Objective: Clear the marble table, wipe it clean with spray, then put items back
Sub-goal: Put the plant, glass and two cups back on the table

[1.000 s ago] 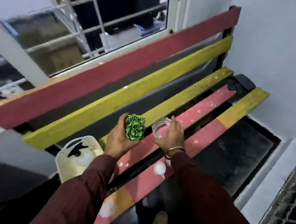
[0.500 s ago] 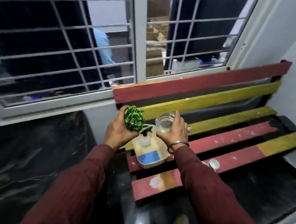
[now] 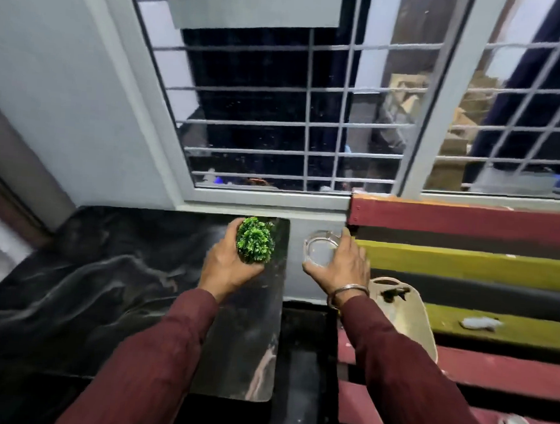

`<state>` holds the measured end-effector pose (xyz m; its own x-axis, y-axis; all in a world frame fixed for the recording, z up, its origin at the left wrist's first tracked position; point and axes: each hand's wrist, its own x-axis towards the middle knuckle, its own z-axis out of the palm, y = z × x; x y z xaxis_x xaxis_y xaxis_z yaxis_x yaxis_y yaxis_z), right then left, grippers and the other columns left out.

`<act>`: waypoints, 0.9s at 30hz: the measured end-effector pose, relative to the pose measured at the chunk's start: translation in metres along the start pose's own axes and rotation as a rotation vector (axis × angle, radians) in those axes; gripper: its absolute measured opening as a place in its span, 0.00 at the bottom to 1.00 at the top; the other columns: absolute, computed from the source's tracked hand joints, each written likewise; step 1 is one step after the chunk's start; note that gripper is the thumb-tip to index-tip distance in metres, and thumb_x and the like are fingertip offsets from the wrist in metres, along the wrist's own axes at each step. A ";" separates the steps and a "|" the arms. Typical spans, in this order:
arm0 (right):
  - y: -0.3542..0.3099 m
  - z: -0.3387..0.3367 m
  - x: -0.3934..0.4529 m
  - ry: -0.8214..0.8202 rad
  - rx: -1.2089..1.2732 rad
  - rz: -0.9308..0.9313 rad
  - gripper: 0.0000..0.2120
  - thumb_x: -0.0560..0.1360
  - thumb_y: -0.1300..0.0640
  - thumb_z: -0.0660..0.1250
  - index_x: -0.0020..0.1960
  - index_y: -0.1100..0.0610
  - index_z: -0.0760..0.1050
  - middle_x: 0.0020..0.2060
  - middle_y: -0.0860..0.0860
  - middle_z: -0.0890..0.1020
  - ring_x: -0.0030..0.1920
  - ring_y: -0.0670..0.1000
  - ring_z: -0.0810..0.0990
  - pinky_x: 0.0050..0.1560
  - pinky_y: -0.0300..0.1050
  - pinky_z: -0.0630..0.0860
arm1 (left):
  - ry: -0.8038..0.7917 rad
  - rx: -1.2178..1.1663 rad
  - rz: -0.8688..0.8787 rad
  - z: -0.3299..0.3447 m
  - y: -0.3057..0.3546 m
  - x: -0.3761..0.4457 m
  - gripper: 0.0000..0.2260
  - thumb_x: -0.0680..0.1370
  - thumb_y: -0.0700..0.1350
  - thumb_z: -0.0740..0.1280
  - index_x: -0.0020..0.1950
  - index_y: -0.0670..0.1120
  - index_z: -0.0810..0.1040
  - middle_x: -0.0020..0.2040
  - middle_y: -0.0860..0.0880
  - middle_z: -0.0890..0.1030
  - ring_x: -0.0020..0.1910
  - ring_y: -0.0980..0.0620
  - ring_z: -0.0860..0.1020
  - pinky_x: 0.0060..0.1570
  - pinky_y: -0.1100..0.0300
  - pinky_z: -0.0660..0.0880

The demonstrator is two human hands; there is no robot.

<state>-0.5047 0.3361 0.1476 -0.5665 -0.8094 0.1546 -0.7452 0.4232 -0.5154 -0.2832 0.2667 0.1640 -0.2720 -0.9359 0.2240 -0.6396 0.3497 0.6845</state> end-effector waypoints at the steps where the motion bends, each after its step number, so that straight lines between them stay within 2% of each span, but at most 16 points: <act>1: -0.008 0.009 0.003 -0.021 -0.005 -0.009 0.53 0.58 0.32 0.70 0.74 0.58 0.57 0.64 0.57 0.73 0.63 0.60 0.69 0.63 0.54 0.67 | 0.019 -0.002 -0.040 -0.005 -0.010 0.001 0.42 0.66 0.50 0.81 0.75 0.56 0.64 0.54 0.48 0.83 0.52 0.46 0.81 0.53 0.55 0.78; 5: -0.045 0.048 0.012 -0.114 -0.003 -0.034 0.55 0.58 0.33 0.73 0.74 0.58 0.55 0.65 0.57 0.72 0.64 0.61 0.68 0.63 0.54 0.67 | 0.070 -0.029 -0.130 -0.025 -0.050 0.011 0.41 0.65 0.49 0.82 0.74 0.56 0.66 0.54 0.51 0.82 0.49 0.53 0.78 0.51 0.62 0.72; 11: -0.098 0.108 0.035 -0.128 -0.040 0.024 0.53 0.56 0.32 0.71 0.72 0.57 0.56 0.59 0.58 0.74 0.59 0.60 0.70 0.59 0.53 0.70 | 0.089 -0.083 -0.194 -0.036 -0.115 0.056 0.41 0.64 0.50 0.82 0.73 0.56 0.68 0.57 0.49 0.83 0.55 0.48 0.81 0.56 0.59 0.76; 16: -0.146 0.168 0.055 -0.099 -0.079 0.113 0.53 0.56 0.31 0.70 0.72 0.57 0.57 0.58 0.58 0.74 0.57 0.59 0.70 0.58 0.53 0.70 | 0.102 -0.165 -0.251 -0.042 -0.177 0.117 0.39 0.65 0.49 0.82 0.73 0.54 0.69 0.57 0.47 0.84 0.56 0.46 0.81 0.55 0.61 0.74; 18: -0.162 0.189 0.058 -0.105 -0.077 0.173 0.53 0.56 0.32 0.71 0.72 0.57 0.58 0.58 0.58 0.74 0.58 0.60 0.70 0.59 0.53 0.70 | 0.070 -0.168 -0.259 -0.044 -0.199 0.140 0.39 0.65 0.50 0.82 0.73 0.53 0.69 0.58 0.46 0.84 0.57 0.45 0.81 0.56 0.59 0.75; 21: -0.179 0.214 0.064 -0.124 -0.075 0.233 0.53 0.56 0.33 0.72 0.72 0.57 0.58 0.60 0.59 0.72 0.60 0.60 0.69 0.61 0.53 0.69 | -0.019 -0.173 -0.225 -0.043 -0.226 0.172 0.40 0.65 0.48 0.82 0.73 0.51 0.69 0.59 0.45 0.83 0.57 0.45 0.81 0.54 0.64 0.72; 27: -0.191 0.254 0.106 -0.203 -0.133 0.248 0.53 0.57 0.36 0.74 0.74 0.57 0.57 0.63 0.58 0.71 0.61 0.60 0.69 0.63 0.51 0.68 | -0.205 -0.155 -0.117 -0.023 -0.272 0.249 0.41 0.64 0.46 0.83 0.74 0.50 0.70 0.57 0.47 0.84 0.56 0.47 0.81 0.53 0.65 0.72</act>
<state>-0.3329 0.0664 0.0479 -0.6644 -0.7342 -0.1394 -0.6407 0.6556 -0.3995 -0.1601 -0.0627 0.0497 -0.3522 -0.9359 0.0028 -0.5618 0.2138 0.7992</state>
